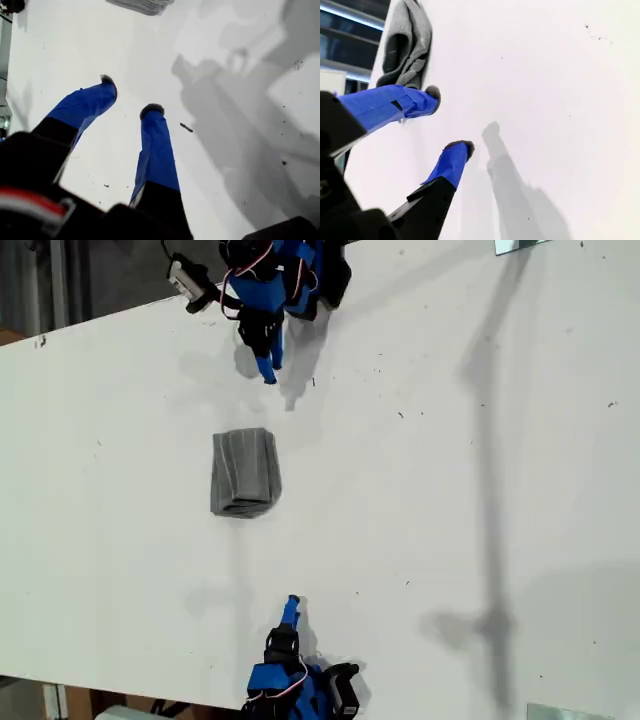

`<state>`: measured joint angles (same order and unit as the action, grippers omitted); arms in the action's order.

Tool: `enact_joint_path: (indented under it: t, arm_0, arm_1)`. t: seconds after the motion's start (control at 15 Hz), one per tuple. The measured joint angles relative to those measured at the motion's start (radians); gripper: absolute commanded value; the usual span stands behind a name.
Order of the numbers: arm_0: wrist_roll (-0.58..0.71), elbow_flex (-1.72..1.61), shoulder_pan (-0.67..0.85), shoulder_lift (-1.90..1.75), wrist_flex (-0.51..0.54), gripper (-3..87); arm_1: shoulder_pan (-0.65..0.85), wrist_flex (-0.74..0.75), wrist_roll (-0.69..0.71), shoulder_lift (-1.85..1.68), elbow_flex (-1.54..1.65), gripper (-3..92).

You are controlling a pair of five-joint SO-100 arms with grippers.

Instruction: Grasp corners of a square towel and fold twice.

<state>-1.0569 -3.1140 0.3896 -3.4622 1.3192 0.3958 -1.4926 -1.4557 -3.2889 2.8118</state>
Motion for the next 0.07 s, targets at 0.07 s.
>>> enact_joint_path:
  t: [0.07]
  arm_0:
    - [0.000,0.000,0.000,0.000,0.000,17.3]
  arm_1:
    - [-0.002,0.000,-0.002,0.000,0.000,15.8]
